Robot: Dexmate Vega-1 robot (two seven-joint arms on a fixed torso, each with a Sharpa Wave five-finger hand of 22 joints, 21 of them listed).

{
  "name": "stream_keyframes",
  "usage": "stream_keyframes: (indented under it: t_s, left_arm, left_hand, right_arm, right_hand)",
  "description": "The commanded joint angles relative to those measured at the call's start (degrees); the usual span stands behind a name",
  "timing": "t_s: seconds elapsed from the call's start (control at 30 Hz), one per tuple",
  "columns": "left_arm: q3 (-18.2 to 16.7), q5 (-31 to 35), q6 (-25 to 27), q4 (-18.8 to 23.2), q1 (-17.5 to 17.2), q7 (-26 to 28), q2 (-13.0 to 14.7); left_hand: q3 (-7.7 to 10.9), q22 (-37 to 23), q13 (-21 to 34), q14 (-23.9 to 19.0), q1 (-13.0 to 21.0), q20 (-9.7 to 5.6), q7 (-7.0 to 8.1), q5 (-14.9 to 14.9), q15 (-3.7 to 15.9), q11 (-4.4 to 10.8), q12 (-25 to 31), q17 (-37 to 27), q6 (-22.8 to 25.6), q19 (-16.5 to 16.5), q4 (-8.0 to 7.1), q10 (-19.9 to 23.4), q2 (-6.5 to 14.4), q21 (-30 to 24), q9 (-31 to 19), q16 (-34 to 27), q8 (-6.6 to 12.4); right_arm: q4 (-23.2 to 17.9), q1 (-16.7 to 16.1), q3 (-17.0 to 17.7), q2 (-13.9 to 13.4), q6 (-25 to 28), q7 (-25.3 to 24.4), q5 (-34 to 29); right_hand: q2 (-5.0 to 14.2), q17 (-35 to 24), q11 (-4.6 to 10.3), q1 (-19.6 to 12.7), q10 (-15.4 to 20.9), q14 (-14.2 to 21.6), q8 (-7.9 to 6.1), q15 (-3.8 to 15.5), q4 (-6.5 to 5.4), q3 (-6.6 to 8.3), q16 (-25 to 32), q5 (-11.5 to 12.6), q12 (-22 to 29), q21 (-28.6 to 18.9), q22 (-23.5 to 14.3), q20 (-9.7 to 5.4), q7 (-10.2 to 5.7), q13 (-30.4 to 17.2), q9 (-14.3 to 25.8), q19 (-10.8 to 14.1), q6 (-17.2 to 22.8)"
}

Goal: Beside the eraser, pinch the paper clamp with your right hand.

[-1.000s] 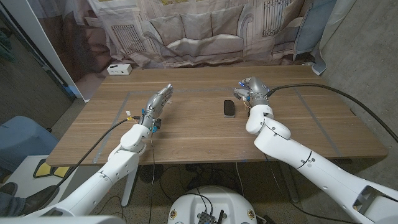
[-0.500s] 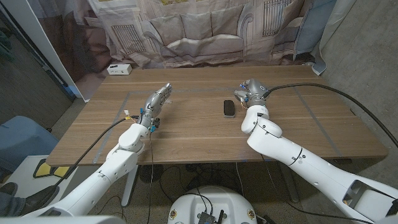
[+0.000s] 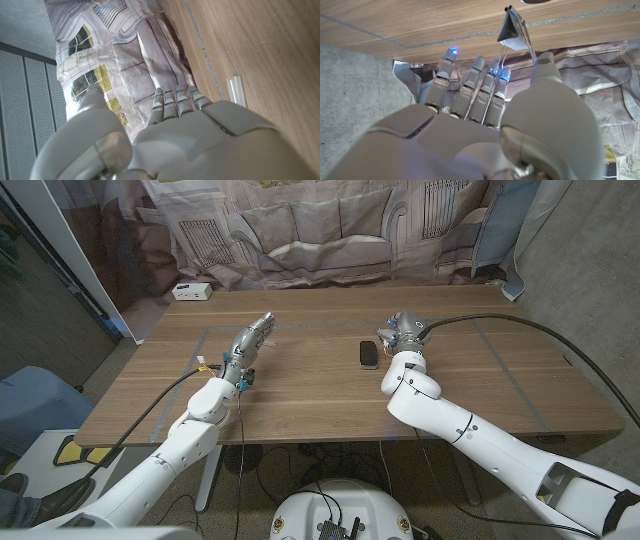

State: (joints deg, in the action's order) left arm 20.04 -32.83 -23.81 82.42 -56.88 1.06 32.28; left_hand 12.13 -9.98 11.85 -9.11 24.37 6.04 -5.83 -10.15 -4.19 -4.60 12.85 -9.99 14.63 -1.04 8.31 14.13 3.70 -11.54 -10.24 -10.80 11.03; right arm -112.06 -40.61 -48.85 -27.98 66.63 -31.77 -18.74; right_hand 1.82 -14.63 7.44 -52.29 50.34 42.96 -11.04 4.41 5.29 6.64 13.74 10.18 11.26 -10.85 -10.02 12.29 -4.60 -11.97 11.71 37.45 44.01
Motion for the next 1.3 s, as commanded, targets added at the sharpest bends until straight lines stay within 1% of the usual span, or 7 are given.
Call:
stream_keyframes:
  t_s: [0.03,0.33,0.5,0.73,0.8,1.03,1.3]
  left_arm:
    - [-0.09,-0.29,0.1,-0.13,0.45,-0.97,0.38]
    - [-0.15,-0.36,-0.33,-0.6,0.75,-1.35,0.27]
    - [-0.12,-0.48,-0.37,-0.9,0.94,-1.55,0.18]
    - [-0.05,-0.3,-0.29,-1.01,1.14,-1.51,0.2]
    - [-0.08,-0.44,-0.32,-1.14,1.21,-1.6,0.14]
    - [-0.14,-0.59,-0.58,-1.66,1.39,-1.82,0.01]
    - [-0.17,-0.76,-0.69,-1.94,1.49,-2.07,-0.02]
  left_hand:
    - [0.24,-0.31,0.1,-0.29,0.66,0.49,0.07,0.02,0.32,0.01,-0.12,-0.21,0.08,-0.1,-0.02,0.22,0.06,0.22,-0.34,0.06,-0.06]
    - [0.27,-0.31,0.1,-0.32,0.68,0.49,0.09,0.02,0.27,0.29,-0.15,-0.21,0.12,-0.11,-0.04,0.14,0.03,0.22,-0.34,0.05,-0.05]
    - [0.28,-0.31,0.1,-0.29,0.69,0.52,0.13,0.02,0.28,0.22,-0.13,-0.21,0.1,-0.08,-0.04,0.19,0.02,0.23,-0.34,0.06,-0.05]
    - [0.3,-0.31,0.1,-0.3,0.7,0.5,0.09,0.02,0.29,0.3,-0.11,-0.21,0.11,-0.11,-0.06,0.24,0.0,0.22,-0.34,0.06,-0.05]
    - [0.31,-0.31,0.1,-0.29,0.7,0.53,0.09,0.02,0.31,0.26,-0.13,-0.21,0.11,-0.08,-0.06,0.2,0.0,0.23,-0.34,0.06,-0.05]
    - [0.33,-0.31,0.1,-0.25,0.71,0.5,0.09,0.03,0.28,0.24,-0.13,-0.21,0.08,-0.08,-0.07,0.18,-0.01,0.22,-0.34,0.08,-0.07]
    - [0.36,-0.31,0.11,-0.35,0.72,0.53,0.14,0.02,0.27,0.21,-0.15,-0.21,0.07,-0.06,-0.09,0.14,-0.02,0.23,-0.34,0.04,-0.07]
  right_arm:
    - [4.42,1.05,-0.87,2.45,1.52,-2.84,1.12]
    - [7.72,1.16,-0.73,4.36,0.95,-5.35,1.63]
    - [9.47,0.47,-0.02,5.19,-1.45,-7.1,2.07]
    - [12.09,0.1,0.17,6.74,-3.27,-9.47,1.93]
    - [13.24,0.61,-0.64,7.45,-2.32,-9.95,1.37]
    - [15.09,1.31,-1.18,8.43,-1.84,-9.95,1.58]
    - [16.25,1.55,-1.35,8.85,-1.29,-10.56,1.51]
  right_hand:
    - [-0.29,0.03,-0.14,0.76,0.17,0.24,-0.37,0.37,0.02,-0.25,0.23,0.44,0.25,-0.22,-0.07,0.09,0.15,-0.2,0.02,-0.06,0.41]
    - [-0.33,0.12,-0.36,1.19,0.39,0.59,-0.44,0.16,-0.06,-0.4,0.39,0.52,0.39,-0.27,-0.08,0.07,0.39,-0.18,0.0,0.04,0.5]
    - [-0.29,0.16,-0.27,1.59,0.46,0.65,-0.5,0.19,-0.19,-0.51,0.44,0.56,0.44,-0.33,-0.08,0.06,0.46,-0.16,-0.02,0.15,0.6]
    - [-0.23,0.2,-0.33,2.21,0.64,0.66,-0.56,0.08,-0.42,-0.69,0.47,0.57,0.54,-0.38,-0.08,0.06,0.45,-0.14,-0.04,0.29,0.72]
    - [-0.2,0.2,-0.4,2.35,0.68,0.62,-0.55,0.06,-0.46,-0.73,0.48,0.58,0.56,-0.39,-0.08,0.06,0.5,-0.14,-0.05,0.32,0.7]
    - [-0.37,0.35,-0.5,3.09,0.54,0.46,-0.55,0.08,-0.68,-1.01,0.36,0.58,0.53,-0.4,-0.08,0.08,0.63,-0.11,-0.07,0.39,0.7]
    - [-0.24,0.4,-0.53,3.38,0.38,0.39,-0.52,-0.01,-0.74,-1.05,0.36,0.64,0.49,-0.37,-0.07,0.1,0.7,-0.1,-0.09,0.35,0.59]
